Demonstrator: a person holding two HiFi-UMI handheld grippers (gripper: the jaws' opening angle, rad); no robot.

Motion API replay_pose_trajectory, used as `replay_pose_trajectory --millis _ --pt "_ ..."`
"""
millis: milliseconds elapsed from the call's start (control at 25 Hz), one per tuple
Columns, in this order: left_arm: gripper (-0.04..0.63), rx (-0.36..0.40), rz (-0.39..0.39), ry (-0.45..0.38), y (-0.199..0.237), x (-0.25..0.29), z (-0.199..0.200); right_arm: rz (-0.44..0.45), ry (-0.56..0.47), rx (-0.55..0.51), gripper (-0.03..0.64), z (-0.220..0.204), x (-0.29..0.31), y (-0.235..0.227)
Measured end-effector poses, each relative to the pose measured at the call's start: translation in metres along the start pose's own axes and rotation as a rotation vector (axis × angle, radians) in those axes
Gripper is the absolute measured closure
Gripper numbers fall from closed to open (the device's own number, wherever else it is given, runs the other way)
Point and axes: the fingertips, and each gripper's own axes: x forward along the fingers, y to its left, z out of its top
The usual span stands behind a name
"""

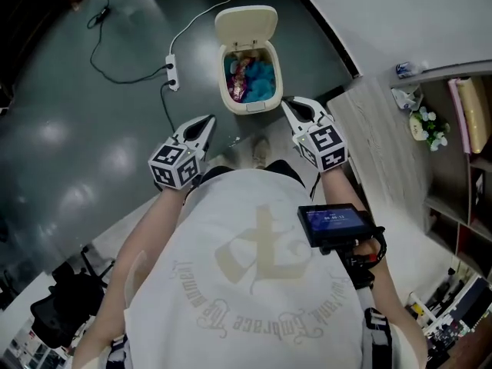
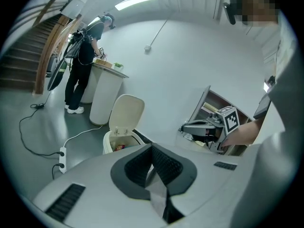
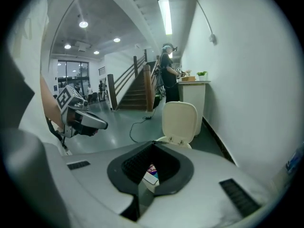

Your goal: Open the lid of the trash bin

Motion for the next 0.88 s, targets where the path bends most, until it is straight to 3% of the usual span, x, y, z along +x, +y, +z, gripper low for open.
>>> replay_pose_trajectory --millis 360,880 --pt "0.583 0.008 -0.002 -0.024 -0.016 0.002 0.009 0.028 -0.103 0.107 0.614 0.004 -0.027 -0.005" --pt "0.583 0.000 0.016 -0.026 -0.021 -0.002 0.004 0.046 -0.124 0.124 0.614 0.001 -0.032 -0.003"
